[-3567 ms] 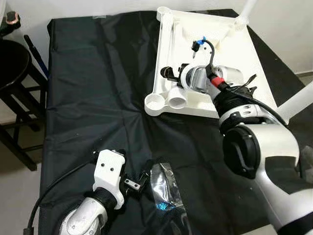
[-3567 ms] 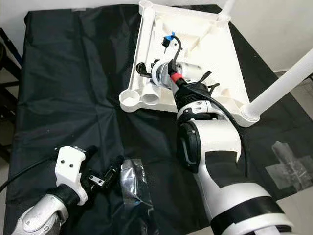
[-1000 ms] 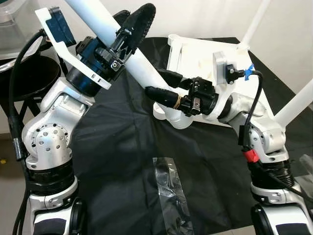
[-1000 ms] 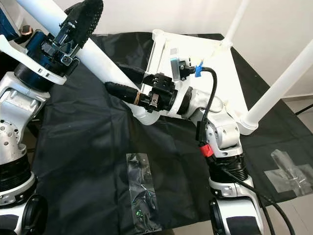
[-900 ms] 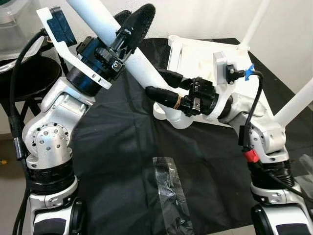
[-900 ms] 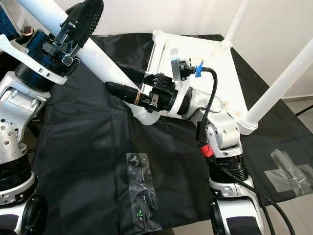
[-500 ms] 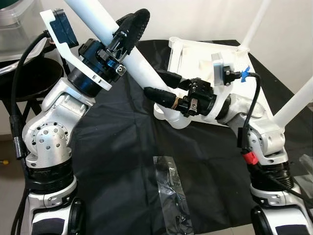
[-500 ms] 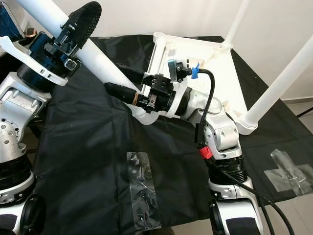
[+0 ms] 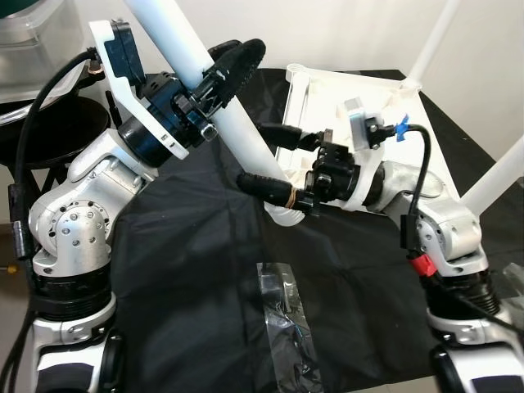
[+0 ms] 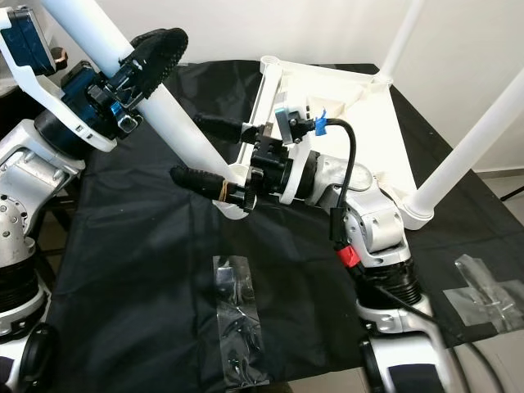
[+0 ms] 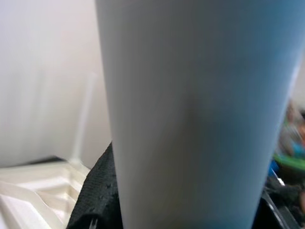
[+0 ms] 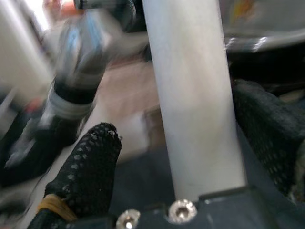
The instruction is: Building children table
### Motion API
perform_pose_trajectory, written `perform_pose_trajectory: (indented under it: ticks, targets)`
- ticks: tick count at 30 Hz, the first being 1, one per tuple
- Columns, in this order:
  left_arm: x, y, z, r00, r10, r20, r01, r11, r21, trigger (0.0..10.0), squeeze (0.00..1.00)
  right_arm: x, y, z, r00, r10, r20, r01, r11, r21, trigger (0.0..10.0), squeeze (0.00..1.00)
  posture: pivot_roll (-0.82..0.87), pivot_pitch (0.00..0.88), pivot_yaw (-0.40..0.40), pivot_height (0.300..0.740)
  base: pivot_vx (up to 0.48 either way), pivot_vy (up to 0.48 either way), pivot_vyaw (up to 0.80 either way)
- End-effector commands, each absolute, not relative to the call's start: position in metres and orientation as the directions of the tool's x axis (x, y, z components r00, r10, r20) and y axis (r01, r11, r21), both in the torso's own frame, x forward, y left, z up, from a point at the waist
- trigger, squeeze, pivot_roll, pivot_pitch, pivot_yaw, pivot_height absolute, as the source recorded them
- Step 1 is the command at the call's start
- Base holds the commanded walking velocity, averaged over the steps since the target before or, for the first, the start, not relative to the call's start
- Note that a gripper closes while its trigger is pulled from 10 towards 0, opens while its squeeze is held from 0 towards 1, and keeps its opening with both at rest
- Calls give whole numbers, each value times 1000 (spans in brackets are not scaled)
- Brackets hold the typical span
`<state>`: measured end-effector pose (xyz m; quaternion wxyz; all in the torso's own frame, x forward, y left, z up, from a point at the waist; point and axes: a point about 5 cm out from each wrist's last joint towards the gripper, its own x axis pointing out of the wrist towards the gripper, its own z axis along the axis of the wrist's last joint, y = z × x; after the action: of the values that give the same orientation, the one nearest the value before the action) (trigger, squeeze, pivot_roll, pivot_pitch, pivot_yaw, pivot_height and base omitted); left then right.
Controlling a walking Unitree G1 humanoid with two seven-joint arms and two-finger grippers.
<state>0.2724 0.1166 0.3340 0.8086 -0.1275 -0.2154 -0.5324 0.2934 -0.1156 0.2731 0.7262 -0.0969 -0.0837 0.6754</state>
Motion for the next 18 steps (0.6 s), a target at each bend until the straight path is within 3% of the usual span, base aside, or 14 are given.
perform_pose_trajectory:
  ticks: [1, 2, 6, 7, 18]
  targets:
    - [263, 101, 332, 239, -885, 398, 944, 308, 116, 0, 0, 293, -113, 268, -14, 993, -114, -967, -42, -251, 10000, 1000, -53, 84, -74, 740, 0, 0, 0]
    - [259, 94, 330, 200, -914, 352, 951, 268, 157, 0, 0, 300, -110, 262, 12, 981, -192, -965, -39, -259, 10000, 686, -57, 85, -77, 740, 0, 0, 0]
    - [257, 89, 329, 180, -928, 328, 952, 248, 178, 0, 0, 305, -108, 258, 40, 971, -235, -963, -25, -268, 10000, 686, -56, 84, -80, 740, 0, 0, 0]
    - [256, 84, 328, 161, -938, 306, 953, 229, 200, 0, 0, 309, -103, 256, 60, 967, -247, -964, -8, -265, 10000, 0, -55, 84, -83, 740, 0, 0, 0]
    - [251, 74, 327, 120, -951, 286, 956, 188, 225, 0, 0, 311, -84, 258, 61, 982, -181, -974, 19, -228, 10000, 0, -58, 80, -88, 740, 0, 0, 0]
